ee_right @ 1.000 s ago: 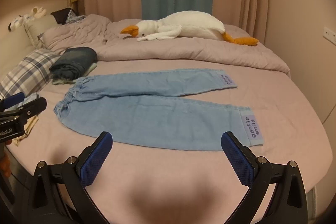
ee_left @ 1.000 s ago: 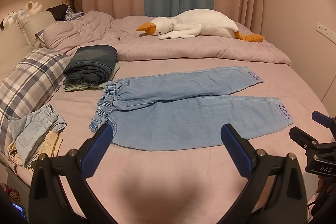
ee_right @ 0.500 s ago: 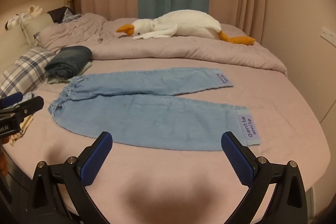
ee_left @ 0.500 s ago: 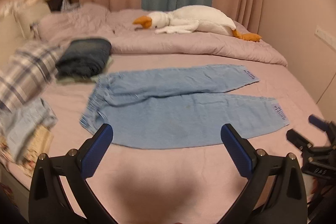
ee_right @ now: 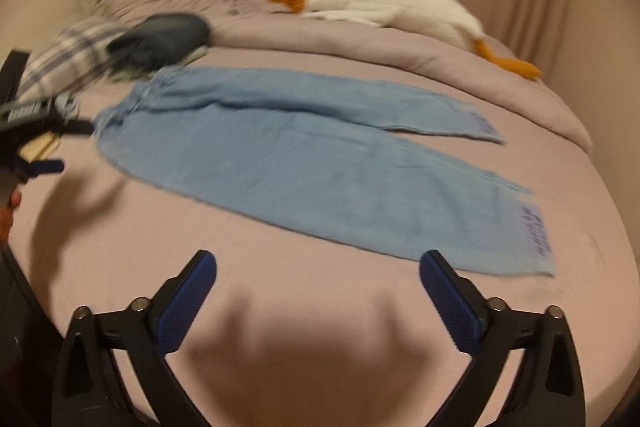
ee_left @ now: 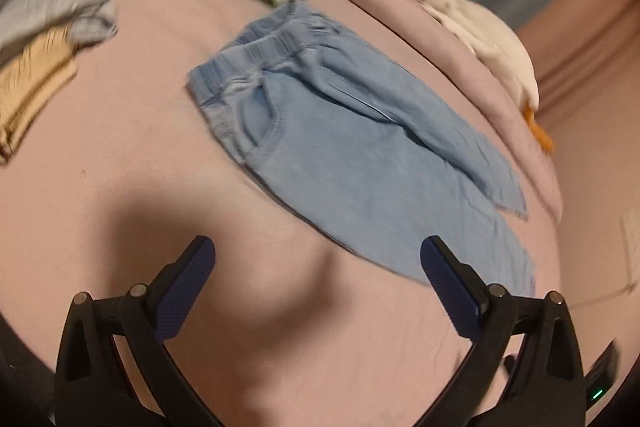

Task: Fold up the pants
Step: 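Grasp the jeans waistband with the left tool while the right tool grasps the labelled cuff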

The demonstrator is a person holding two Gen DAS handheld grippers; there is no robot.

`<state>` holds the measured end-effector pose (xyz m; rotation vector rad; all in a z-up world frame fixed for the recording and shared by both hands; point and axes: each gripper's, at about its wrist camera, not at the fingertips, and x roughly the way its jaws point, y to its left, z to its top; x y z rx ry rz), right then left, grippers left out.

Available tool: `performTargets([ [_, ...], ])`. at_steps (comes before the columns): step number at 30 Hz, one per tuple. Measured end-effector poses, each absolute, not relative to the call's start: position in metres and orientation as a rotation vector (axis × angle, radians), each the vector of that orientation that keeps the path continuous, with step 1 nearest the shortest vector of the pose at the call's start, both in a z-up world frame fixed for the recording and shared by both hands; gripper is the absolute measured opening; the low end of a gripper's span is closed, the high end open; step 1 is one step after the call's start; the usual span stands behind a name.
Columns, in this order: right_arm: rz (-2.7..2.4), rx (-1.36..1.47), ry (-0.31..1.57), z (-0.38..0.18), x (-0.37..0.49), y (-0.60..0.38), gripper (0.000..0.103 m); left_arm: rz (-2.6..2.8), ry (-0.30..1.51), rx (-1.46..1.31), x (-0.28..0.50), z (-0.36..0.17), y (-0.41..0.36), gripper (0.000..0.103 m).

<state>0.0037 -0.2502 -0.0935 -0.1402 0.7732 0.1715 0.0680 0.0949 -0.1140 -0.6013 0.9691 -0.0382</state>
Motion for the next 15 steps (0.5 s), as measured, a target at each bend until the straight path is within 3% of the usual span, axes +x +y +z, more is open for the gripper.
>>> performTargets([
  [2, 0.212, -0.203, 0.766, -0.102, 0.008, -0.234, 0.081, -0.041, 0.950, -0.661, 0.077, -0.120, 0.106, 0.102],
  [6, 0.296, -0.358, 0.734, -0.119, 0.021, -0.197, 0.069, -0.016, 0.952, -0.741, 0.099, -0.133, 0.121, 0.101],
  [10, 0.344, -0.510, 0.704, -0.136, 0.034, -0.160, 0.049, 0.031, 0.914, -0.800, 0.115, -0.142, 0.135, 0.094],
  [13, 0.345, -0.585, 0.658, -0.142, 0.044, -0.141, 0.049, 0.094, 0.910, -0.782, 0.129, -0.141, 0.140, 0.065],
  [15, 0.340, -0.614, 0.635, -0.141, 0.054, -0.132, 0.048, 0.121, 0.928, -0.768, 0.138, -0.141, 0.144, 0.031],
])
